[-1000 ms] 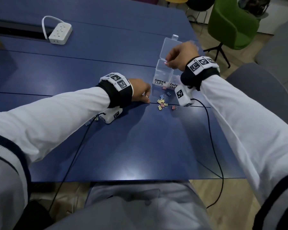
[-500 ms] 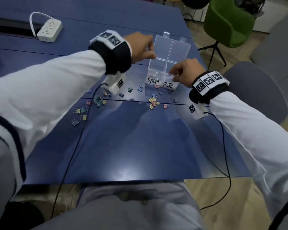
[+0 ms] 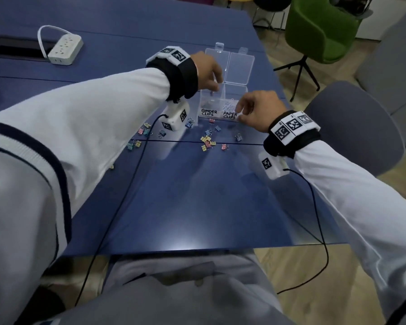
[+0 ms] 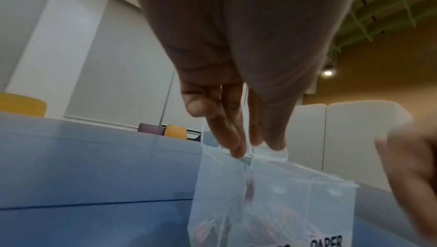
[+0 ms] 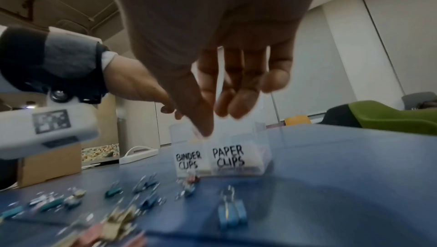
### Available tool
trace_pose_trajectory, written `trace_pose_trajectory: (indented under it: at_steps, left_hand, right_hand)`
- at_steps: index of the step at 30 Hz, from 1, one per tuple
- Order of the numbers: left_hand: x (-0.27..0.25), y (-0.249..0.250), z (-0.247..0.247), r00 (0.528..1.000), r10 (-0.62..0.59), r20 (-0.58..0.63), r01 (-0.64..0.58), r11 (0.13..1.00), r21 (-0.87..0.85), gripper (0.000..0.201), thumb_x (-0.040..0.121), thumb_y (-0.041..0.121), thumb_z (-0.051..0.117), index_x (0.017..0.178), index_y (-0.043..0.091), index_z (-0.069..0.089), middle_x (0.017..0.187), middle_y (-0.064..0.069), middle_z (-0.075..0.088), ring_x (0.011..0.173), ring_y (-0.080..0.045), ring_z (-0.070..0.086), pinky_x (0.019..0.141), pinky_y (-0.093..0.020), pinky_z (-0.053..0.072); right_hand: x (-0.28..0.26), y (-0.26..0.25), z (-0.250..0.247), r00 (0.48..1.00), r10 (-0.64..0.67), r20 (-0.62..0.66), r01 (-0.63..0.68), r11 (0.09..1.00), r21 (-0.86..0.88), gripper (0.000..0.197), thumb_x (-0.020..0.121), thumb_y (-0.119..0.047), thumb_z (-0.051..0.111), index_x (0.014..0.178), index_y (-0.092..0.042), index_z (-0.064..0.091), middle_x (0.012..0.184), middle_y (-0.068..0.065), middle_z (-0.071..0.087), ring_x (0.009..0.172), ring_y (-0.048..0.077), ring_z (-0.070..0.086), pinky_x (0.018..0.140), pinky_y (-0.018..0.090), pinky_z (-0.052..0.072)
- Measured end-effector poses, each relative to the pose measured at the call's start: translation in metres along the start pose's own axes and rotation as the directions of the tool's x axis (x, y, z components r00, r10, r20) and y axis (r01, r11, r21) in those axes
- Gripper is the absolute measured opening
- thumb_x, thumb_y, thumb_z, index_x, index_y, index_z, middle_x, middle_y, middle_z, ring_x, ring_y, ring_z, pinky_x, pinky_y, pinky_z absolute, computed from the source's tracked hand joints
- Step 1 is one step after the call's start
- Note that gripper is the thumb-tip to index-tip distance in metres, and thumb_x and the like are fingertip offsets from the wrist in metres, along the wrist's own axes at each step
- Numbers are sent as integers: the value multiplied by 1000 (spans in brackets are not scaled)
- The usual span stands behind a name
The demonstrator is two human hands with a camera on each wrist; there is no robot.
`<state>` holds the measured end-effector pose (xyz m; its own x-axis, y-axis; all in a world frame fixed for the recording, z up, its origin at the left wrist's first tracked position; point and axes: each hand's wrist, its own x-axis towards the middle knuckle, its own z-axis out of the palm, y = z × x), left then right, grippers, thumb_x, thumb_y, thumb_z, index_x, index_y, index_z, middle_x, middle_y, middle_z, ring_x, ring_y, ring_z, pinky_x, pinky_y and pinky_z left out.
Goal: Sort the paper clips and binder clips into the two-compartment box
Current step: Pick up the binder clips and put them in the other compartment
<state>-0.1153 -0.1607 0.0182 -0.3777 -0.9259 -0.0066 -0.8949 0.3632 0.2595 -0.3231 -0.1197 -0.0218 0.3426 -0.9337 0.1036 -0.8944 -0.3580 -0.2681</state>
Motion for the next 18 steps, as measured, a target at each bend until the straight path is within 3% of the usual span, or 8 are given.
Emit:
trace_pose_trajectory:
  at_steps: [2, 5, 8, 11, 14, 18]
  left_hand:
    - [-13, -4, -3, 999, 21, -35, -22, 999, -28, 31, 90, 34, 59, 117, 22, 66, 111, -8, 70, 103, -27, 64, 91, -29, 44]
    - [-45, -13, -7, 994, 16, -107, -23, 998, -66, 31, 92, 34, 56, 119, 22, 65, 111, -5, 71, 100, -23, 66, 89, -26, 44]
    - [-84, -32, -9, 989, -35, -146, 26, 998, -64, 28, 91, 31, 58, 115, 20, 67, 108, -4, 72, 95, -23, 67, 84, -23, 41]
    - [-118, -57, -1, 987, -139, -75, 140, 990, 2, 27, 89, 27, 61, 114, 18, 67, 109, -6, 71, 97, -27, 65, 87, -26, 42]
    - [-137, -68, 16, 972, -235, 7, 234, 970, 68, 33, 88, 28, 63, 120, 18, 65, 113, -7, 68, 102, -30, 62, 90, -29, 44]
    - [-140, -64, 39, 969, -240, 55, 233, 966, 107, 38, 85, 31, 66, 121, 20, 64, 116, -8, 67, 104, -30, 61, 90, -31, 45]
  right_hand:
    - [-10, -2, 4, 988, 62, 144, -55, 997, -47, 15, 71, -24, 71, 84, -30, 67, 72, -14, 60, 81, 16, 61, 74, 28, 52]
    - [-18, -6, 20, 957, 117, 265, -88, 989, -119, 32, 71, -25, 76, 102, -27, 69, 93, 0, 68, 91, 22, 64, 78, 27, 53]
    - [-20, -15, 30, 959, 128, 251, -109, 990, -88, 28, 77, -19, 73, 105, -23, 71, 103, 6, 69, 93, 23, 66, 79, 26, 53]
    - [-19, -33, 34, 965, 85, 248, -74, 996, -55, 21, 81, -14, 69, 100, -21, 74, 102, 6, 71, 92, 23, 67, 82, 27, 54]
    - [-20, -49, 37, 978, 29, 207, -23, 999, -32, 17, 83, -14, 68, 98, -17, 75, 102, 8, 71, 97, 24, 66, 79, 22, 46]
    - [-24, -55, 37, 984, 61, 165, -68, 997, 36, 16, 82, -12, 66, 93, -19, 75, 102, 6, 72, 90, 19, 65, 74, 19, 43]
